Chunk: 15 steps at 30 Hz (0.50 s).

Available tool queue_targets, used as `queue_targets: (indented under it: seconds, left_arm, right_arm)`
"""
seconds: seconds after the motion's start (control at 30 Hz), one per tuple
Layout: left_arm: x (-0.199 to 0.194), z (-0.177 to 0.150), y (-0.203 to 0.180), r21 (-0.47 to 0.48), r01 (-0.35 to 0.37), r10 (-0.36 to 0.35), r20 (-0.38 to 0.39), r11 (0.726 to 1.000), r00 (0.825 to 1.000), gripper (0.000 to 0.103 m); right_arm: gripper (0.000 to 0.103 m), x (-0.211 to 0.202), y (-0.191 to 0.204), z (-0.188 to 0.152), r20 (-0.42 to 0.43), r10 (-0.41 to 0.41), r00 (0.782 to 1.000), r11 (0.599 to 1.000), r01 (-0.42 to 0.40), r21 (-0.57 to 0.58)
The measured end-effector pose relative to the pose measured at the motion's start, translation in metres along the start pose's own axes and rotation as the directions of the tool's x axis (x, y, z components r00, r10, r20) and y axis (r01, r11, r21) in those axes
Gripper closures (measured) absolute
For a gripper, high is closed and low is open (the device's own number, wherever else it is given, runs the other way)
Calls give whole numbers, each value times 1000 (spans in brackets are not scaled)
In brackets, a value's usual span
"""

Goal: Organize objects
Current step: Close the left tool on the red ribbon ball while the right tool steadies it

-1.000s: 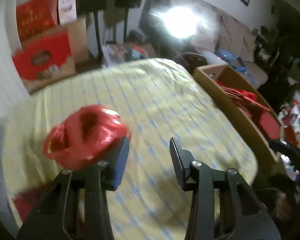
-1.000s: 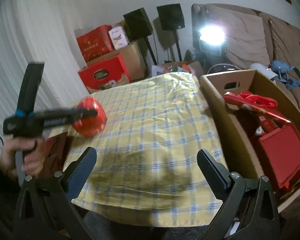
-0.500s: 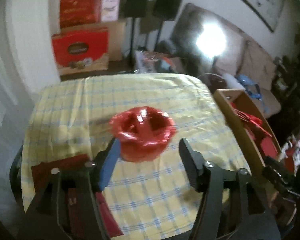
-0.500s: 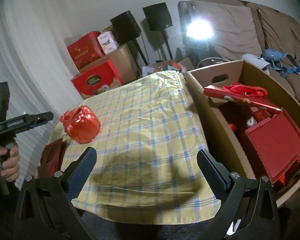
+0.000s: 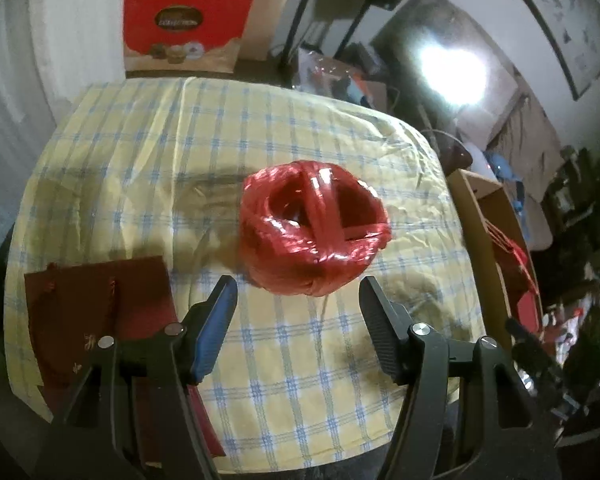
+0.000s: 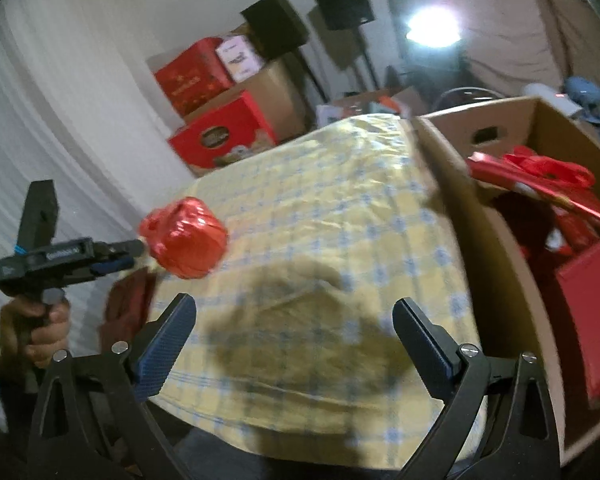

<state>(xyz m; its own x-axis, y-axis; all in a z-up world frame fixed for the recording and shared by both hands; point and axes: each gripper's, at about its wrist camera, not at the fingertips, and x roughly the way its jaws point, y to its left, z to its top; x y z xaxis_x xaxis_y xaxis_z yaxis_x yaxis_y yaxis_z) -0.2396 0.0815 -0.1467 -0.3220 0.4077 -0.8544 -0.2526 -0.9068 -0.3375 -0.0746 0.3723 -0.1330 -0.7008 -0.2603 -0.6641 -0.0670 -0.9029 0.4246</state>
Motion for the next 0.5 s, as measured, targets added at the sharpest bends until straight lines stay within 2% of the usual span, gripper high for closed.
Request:
queue_targets:
  seconds: [0.07, 0.17, 0.23, 0.3, 0.37, 0.43, 0.47, 0.5]
  left_arm:
    - [-1, 4, -1, -2, -11, 11, 3, 1000, 1000, 44]
    - [-6, 13, 11, -69, -18, 21, 41, 997, 999, 44]
    - [-7, 23, 23, -121, 0, 7, 52, 993, 999, 45]
    - [-5, 34, 29, -133, -10, 17, 48, 991, 999, 44]
    - [3, 45, 28, -112, -34, 36, 23, 993, 999, 45]
    - [9, 50, 28, -119, -23, 25, 15, 993, 1000, 45]
    - [12, 51, 28, -121, -16, 17, 9, 993, 1000, 45]
    - [17, 53, 28, -127, 0, 0, -4, 992, 1000, 45]
  right_arm:
    - [5, 12, 6, 14, -27, 20, 999, 1000, -21, -21]
    - [6, 32, 16, 35, -83, 67, 994, 996, -72, -52]
    - [6, 50, 22, 47, -147, 134, 980, 989, -142, -43]
    - [8, 72, 30, 61, -205, 199, 958, 978, -208, -20]
    - [12, 89, 38, 71, -243, 200, 949, 978, -209, -13]
    - [12, 107, 48, 79, -295, 196, 935, 977, -211, -21]
    - [14, 118, 57, 84, -339, 190, 921, 976, -215, -37]
    - [17, 122, 62, 86, -348, 186, 919, 975, -216, -50]
